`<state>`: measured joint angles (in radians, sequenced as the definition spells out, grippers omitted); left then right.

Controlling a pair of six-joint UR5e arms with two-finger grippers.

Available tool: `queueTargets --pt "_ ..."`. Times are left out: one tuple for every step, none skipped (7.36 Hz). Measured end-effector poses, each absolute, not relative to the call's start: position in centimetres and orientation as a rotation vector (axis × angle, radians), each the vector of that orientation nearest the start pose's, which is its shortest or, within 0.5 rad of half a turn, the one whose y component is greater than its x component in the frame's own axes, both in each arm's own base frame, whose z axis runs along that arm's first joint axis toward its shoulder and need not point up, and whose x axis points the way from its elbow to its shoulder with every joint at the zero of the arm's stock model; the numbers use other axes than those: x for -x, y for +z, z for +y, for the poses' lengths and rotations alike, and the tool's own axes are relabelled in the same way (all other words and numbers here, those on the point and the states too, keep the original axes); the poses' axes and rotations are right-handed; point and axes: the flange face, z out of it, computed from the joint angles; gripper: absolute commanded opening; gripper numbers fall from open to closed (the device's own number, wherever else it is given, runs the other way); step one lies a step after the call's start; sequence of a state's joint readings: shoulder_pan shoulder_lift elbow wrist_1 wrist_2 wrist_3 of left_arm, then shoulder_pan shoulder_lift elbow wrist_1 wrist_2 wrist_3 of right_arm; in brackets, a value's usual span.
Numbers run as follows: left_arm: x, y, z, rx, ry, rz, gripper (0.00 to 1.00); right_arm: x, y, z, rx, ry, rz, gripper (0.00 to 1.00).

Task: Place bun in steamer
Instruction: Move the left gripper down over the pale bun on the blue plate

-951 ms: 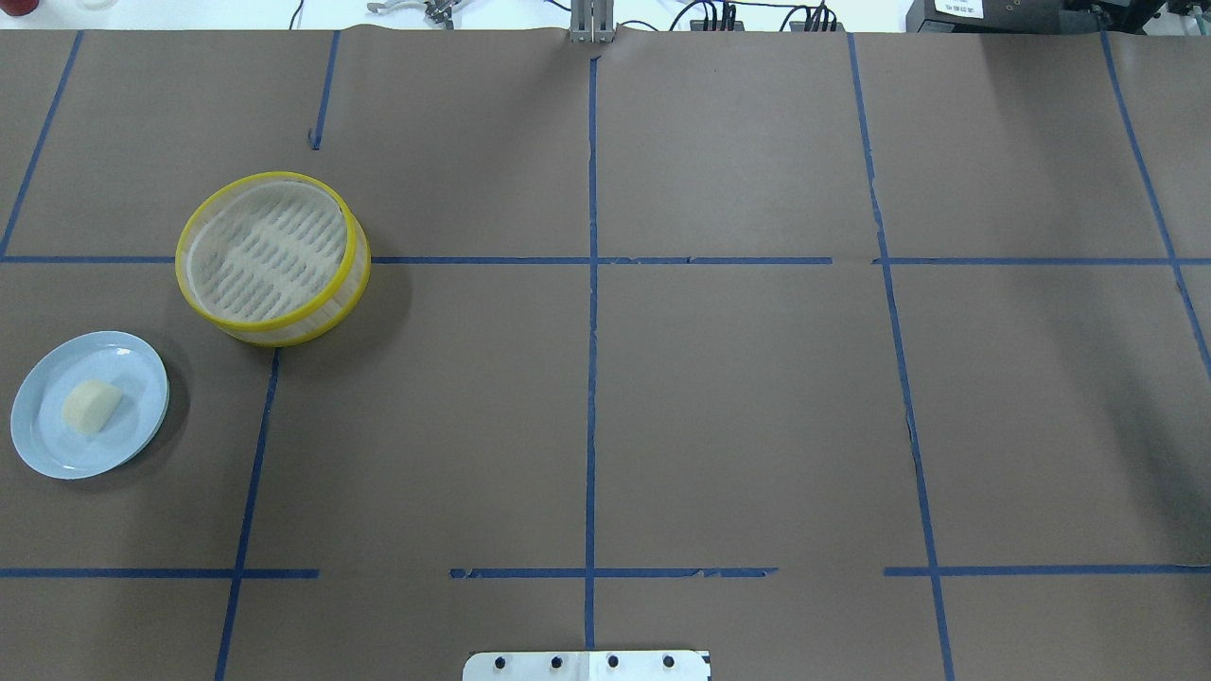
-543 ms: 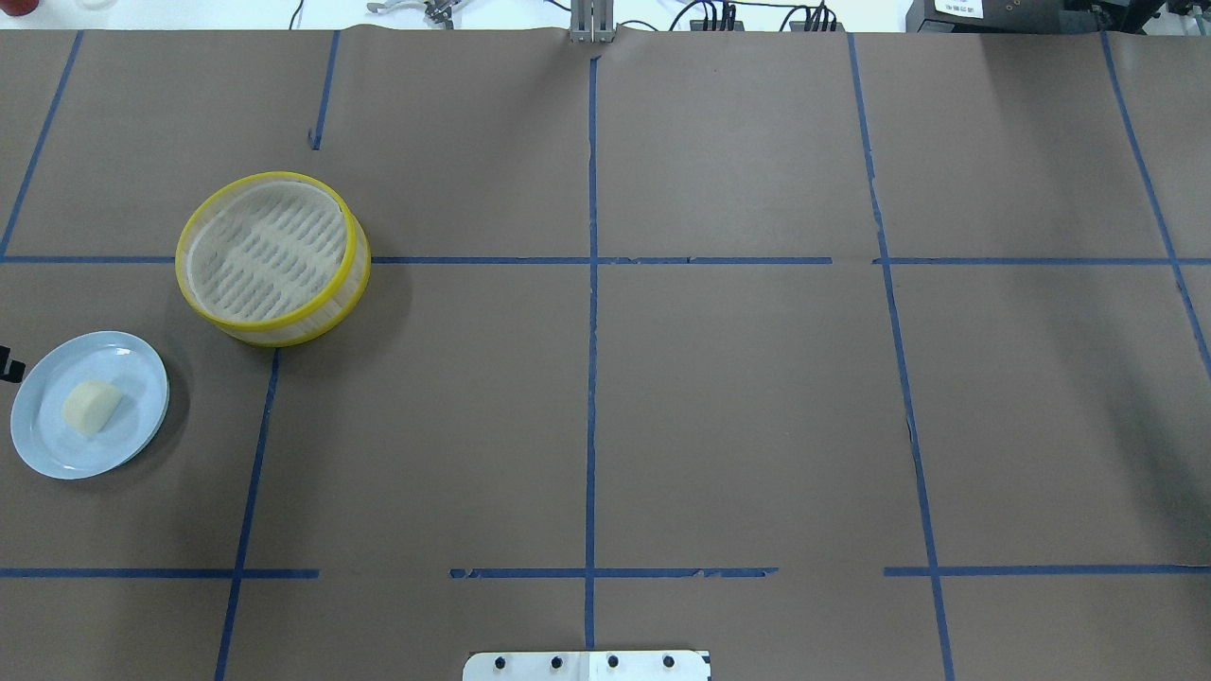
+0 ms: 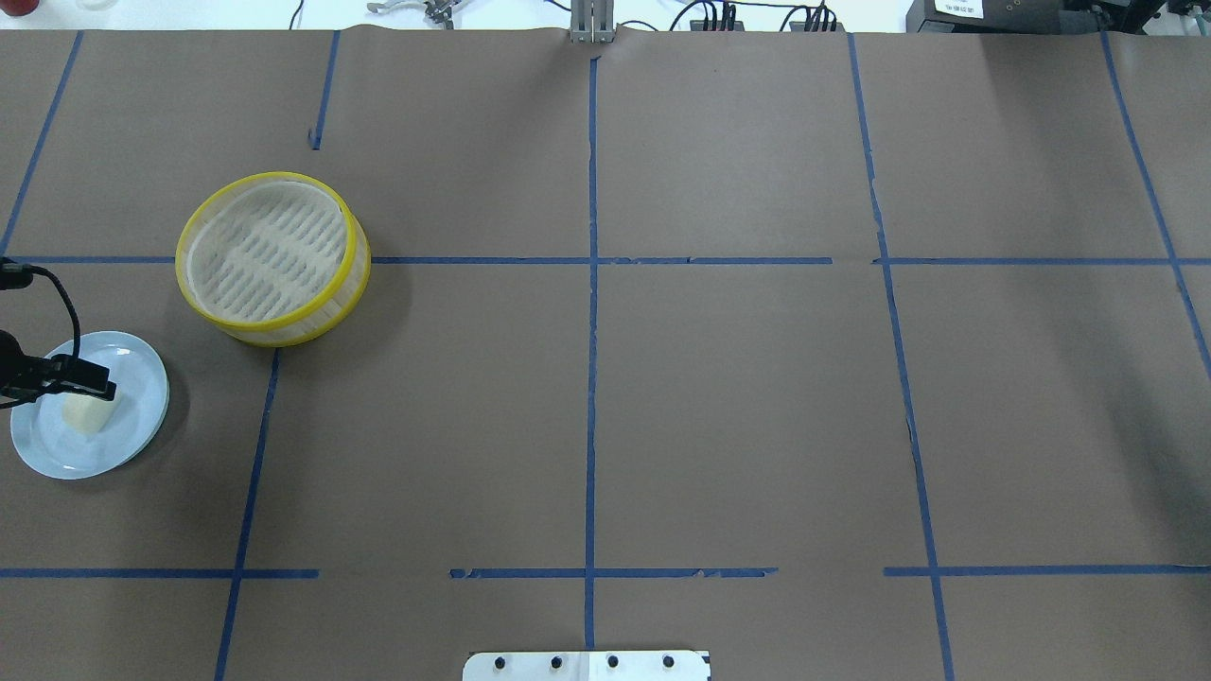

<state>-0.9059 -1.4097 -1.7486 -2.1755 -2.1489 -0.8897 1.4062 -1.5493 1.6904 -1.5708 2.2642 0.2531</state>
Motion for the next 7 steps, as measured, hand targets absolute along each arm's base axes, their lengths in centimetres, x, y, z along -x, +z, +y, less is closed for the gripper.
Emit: queueTargets --pt "-22.3 58.9 -41.1 -0.036 -0.032 0.818 1.00 1.4 59.4 -51.1 0.011 0.036 -0.705 1.00" --pt "-22.5 59.1 -41.2 -0.034 -0.030 0.815 1.00 1.4 59.4 -51.1 0.011 0.036 -0.705 1.00" --pt "-22.6 59.2 -41.2 -0.032 -0.026 0.814 1.00 1.4 59.4 -51.1 0.011 0.036 -0.705 1.00" --pt "-22.9 59.3 -40.9 -0.029 -0.019 0.813 1.00 1.4 59.4 -51.1 0.011 0.036 -0.705 1.00" --pt "-23.4 59.5 -40.5 -0.024 -0.007 0.809 1.00 1.4 59.4 -51.1 0.011 0.036 -0.705 1.00" --pt "-23.8 59.6 -40.2 -0.021 0.003 0.804 1.00 1.4 59.4 -51.1 0.011 0.036 -0.705 1.00" --pt "-24.1 59.8 -39.9 -0.017 0.011 0.800 0.99 1.4 59.4 -51.1 0.011 0.036 -0.705 1.00"
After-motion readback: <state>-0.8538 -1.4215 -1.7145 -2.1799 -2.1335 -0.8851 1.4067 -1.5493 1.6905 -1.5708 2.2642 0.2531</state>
